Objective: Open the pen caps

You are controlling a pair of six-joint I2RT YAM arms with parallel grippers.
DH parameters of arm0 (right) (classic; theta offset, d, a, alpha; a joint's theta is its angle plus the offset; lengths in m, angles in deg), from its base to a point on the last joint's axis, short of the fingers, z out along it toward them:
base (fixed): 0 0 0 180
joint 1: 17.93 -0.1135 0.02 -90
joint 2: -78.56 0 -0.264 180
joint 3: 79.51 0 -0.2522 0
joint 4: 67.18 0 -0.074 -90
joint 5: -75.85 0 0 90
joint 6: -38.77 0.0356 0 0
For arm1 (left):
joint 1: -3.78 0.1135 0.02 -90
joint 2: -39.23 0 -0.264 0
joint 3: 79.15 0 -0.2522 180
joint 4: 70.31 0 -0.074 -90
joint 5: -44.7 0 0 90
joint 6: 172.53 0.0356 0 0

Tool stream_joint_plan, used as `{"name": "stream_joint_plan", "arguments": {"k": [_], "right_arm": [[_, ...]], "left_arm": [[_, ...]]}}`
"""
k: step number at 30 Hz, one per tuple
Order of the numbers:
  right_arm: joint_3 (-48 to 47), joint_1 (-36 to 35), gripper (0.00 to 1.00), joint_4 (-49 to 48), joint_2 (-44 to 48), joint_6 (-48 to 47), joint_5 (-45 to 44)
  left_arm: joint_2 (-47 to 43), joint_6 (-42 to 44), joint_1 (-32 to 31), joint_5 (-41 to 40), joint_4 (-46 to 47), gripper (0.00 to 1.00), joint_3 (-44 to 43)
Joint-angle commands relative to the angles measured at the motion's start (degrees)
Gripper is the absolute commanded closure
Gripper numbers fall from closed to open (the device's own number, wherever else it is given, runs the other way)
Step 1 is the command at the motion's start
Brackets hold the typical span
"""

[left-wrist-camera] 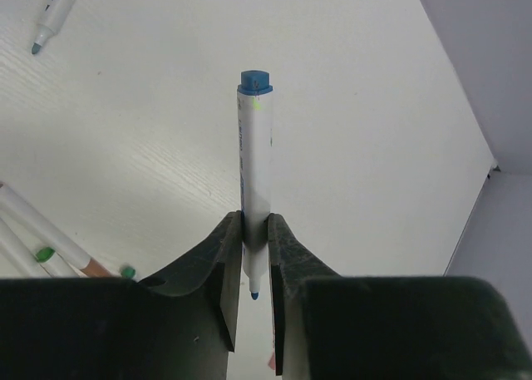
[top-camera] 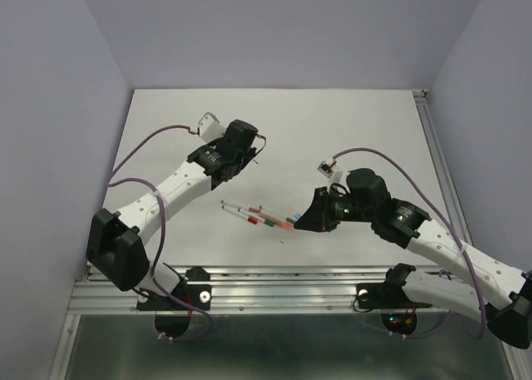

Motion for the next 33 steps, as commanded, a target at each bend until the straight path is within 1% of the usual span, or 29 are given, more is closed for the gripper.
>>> {"name": "stream_joint_plan", "arguments": {"k": [1, 2, 3, 4, 5, 6, 7, 8, 9, 10, 11, 12, 13, 14, 16, 17, 20, 22, 23, 25, 26, 28, 29, 30, 31, 32, 33], "right_arm": [[-0.35, 0.25, 0.99, 7.26, -4.12, -0.97, -10.91], [-0.79, 0.52, 0.99, 8.31, -5.87, -1.58, -13.29], [-1.49, 1.04, 0.99, 9.63, -7.28, -1.85, -18.79], [-1.41, 1.66, 0.99, 10.95, -8.6, -2.29, -20.42], [-1.24, 4.1, 0.99, 11.14, -11.22, -2.9, -21.82], [-0.45, 5.34, 0.99, 11.05, -12.2, -4.13, -23.49], [0.08, 8.66, 0.99, 10.27, -13.95, -4.83, -23.77], [0.61, 10.17, 0.99, 9.56, -14.84, -5.71, -24.03], [1.13, 11.49, 0.99, 8.86, -15.72, -7.37, -24.04], [1.66, 13.07, 0.99, 7.81, -16.43, -8.09, -24.73], [1.75, 13.26, 0.99, 7.28, -17.83, -9.05, -25.17], [1.67, 13.44, 0.99, 6.57, -18.45, -10.02, -25.87], [1.23, 13.35, 0.99, 6.39, -20.02, -10.38, -25.62], [1.05, 13.35, 0.99, 6.04, -20.04, -10.99, -25.44], [1.14, 13.35, 0.96, 4.81, -22.31, -11.78, -27.01], [1.14, 13.44, 0.95, 4.72, -23.19, -11.7, -27.55], [0.61, 13.7, 0.95, 5.95, -27.15, -11.43, -32.46], [0.44, 13.79, 0.92, 6.13, -28.56, -10.73, -33.87], [0.44, 13.88, 0.87, 5.78, -29.43, -10.56, -33.62], [0.26, 13.88, 0.85, 5.95, -30.14, -9.94, -33.53], [0.26, 13.88, 0.83, 6.04, -30.58, -9.94, -33.61], [-0.09, 13.88, 0.8, 6.21, -30.93, -9.41, -34.49], [-0.27, 13.88, 0.78, 6.65, -31.02, -9.32, -34.84], [-0.44, 13.88, 0.71, 7.0, -31.11, -9.15, -35.02], [-0.62, 13.88, 0.67, 7.62, -31.02, -9.15, -35.11], [-0.97, 13.88, 0.58, 7.88, -30.68, -8.97, -34.85], [-1.06, 13.88, 0.55, 8.15, -30.41, -8.97, -34.76]], "left_arm": [[-2.56, 8.01, 0.27, -2.82, 1.23, 1.0, -1.46], [-2.56, 11.52, 0.53, -2.12, 2.11, 1.0, -1.02], [-2.3, 14.87, 1.23, -0.11, 2.9, 1.0, -0.93], [-1.78, 18.38, 1.85, 1.04, 2.91, 1.0, -1.02], [-1.08, 25.12, 2.46, 2.36, 2.48, 1.0, -1.02], [0.32, 27.27, 3.86, 3.24, 0.82, 1.0, -1.02], [0.69, 29.47, 4.31, 2.38, -0.15, 1.0, 0.02], [0.6, 31.84, 4.66, 1.68, 0.01, 1.0, 1.25], [0.17, 35.26, 5.01, 2.63, 3.32, 1.0, 2.66], [-0.19, 37.29, 5.8, 2.55, 4.74, 1.0, 3.89], [-0.45, 39.75, 6.42, 2.46, 6.59, 1.0, 5.47], [-0.63, 41.6, 7.21, 4.46, 8.17, 1.0, 6.18], [-0.54, 45.1, 9.3, 6.4, 10.53, 1.0, 7.23], [-0.54, 45.13, 10.19, 7.29, 10.56, 1.0, 7.42], [1.12, 45.92, 12.3, 6.33, 10.12, 1.0, 6.89], [2.78, 46.1, 14.57, 6.15, 9.42, 1.0, 6.37], [5.86, 47.68, 16.88, 6.15, 8.46, 1.0, 4.53], [8.5, 48.56, 17.32, 6.32, 8.01, 1.0, 3.64], [9.9, 49.17, 17.5, 6.5, 7.92, 1.0, 3.12], [11.14, 49.35, 17.58, 6.5, 7.92, 0.96, 2.59], [12.37, 49.96, 17.67, 6.5, 8.01, 0.91, 2.24], [13.78, 49.71, 18.37, 7.03, 7.49, 0.9, 1.71], [14.39, 49.62, 18.55, 7.81, 7.13, 0.9, 1.44], [15.44, 49.44, 18.55, 7.82, 6.61, 0.9, 1.18], [15.72, 49.35, 18.55, 7.56, 6.6, 0.9, 1.18], [16.15, 49.09, 18.55, 7.21, 5.82, 0.9, 1.09], [16.25, 49.09, 18.64, 6.86, 5.73, 0.9, 1.0]]}}
